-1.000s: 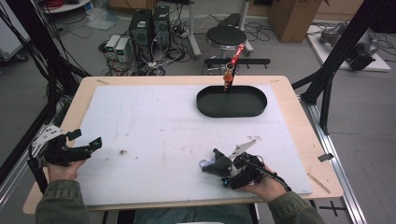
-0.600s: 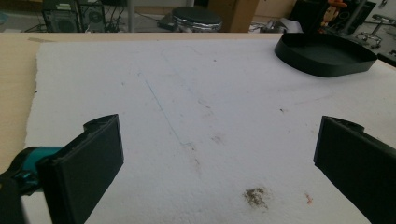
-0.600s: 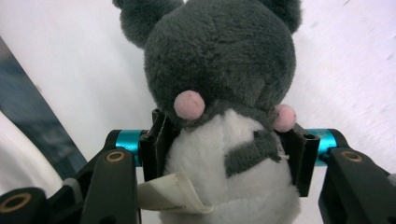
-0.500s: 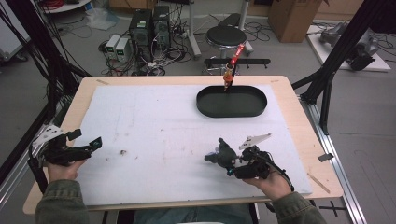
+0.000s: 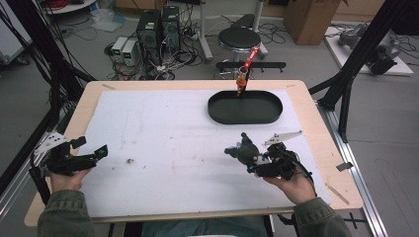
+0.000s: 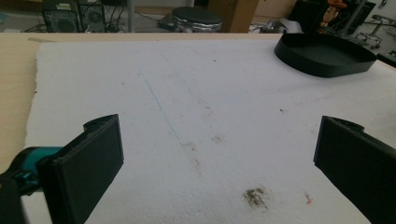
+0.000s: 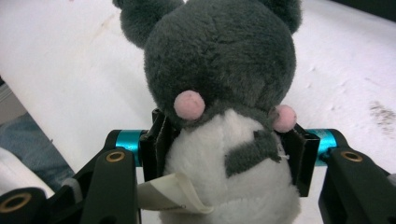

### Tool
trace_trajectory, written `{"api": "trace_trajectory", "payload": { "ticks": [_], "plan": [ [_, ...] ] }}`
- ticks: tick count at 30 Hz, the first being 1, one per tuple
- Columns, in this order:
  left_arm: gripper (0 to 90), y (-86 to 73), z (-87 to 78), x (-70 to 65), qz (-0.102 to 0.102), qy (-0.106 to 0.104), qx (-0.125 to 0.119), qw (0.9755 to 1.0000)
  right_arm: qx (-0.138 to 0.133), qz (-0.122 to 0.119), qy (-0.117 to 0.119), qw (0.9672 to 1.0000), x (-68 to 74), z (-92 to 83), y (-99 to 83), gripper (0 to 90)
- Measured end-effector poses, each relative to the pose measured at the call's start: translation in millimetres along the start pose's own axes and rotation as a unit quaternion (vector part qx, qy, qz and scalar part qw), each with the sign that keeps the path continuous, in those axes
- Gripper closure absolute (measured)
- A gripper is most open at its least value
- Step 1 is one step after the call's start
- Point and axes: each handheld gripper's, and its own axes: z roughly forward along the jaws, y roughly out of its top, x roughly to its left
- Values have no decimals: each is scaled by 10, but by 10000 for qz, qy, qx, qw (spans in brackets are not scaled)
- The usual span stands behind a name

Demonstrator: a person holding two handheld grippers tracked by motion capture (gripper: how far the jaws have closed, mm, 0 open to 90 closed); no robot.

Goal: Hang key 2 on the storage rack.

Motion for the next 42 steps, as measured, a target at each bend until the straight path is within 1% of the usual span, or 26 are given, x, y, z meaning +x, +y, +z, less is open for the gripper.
{"api": "trace_trajectory", "payload": {
  "ticks": [2, 7, 8, 9, 11, 13, 16, 17, 19, 24, 25, 27, 28, 35, 42],
  "plan": [
    [19, 0, 2, 0, -2, 1, 2, 10000, -67, -5, -37, 10000, -30, -35, 37, 451],
    [19, 0, 2, 3, 0, -3, 4, 10000, -151, 115, -154, 9997, -97, -128, 136, 451],
    [19, 0, 4, 4, -14, -3, 7, 10000, -134, 150, -158, 9997, -112, -142, 159, 451],
    [19, 0, 5, 4, -15, -6, 5, 10000, -74, 112, -212, 9997, -130, -158, 202, 451],
    [19, 1, 5, 3, -9, -4, 5, 10000, -71, 42, -327, 9994, -136, -186, 256, 451],
    [19, 2, 5, 4, -11, -4, 10, 10000, -78, 30, -341, 9994, -143, -217, 319, 451],
    [19, 1, 8, 7, -5, -2, 14, 10000, -145, -53, -396, 9991, -156, -256, 430, 451],
    [19, 1, 8, 7, -9, -2, 14, 10000, -103, -39, -412, 9991, -153, -269, 468, 451],
    [19, 2, 7, 9, -6, -5, 18, 10000, -103, -86, -474, 9988, -161, -287, 546, 451],
    [19, 3, 6, 13, -10, -5, 11, 10000, -88, -85, -461, 9989, -172, -322, 768, 452],
    [19, 3, 5, 15, -7, -2, 12, 10000, -95, -45, -447, 9989, -173, -327, 812, 452],
    [19, 5, 4, 19, -3, -2, 18, 10000, -89, -7, -388, 9992, -184, -327, 897, 452],
    [19, 5, 5, 20, -6, 3, 17, 10000, -107, -34, -422, 9990, -189, -323, 937, 453],
    [19, 8, 6, 23, -21, -1, -3, 10000, -115, 68, -490, 9987, -204, -261, 1164, 457],
    [19, 12, 1, 39, -29, 10, -11, 10000, -45, 128, -603, 9981, -303, -162, 1340, 460]
  ]
}}
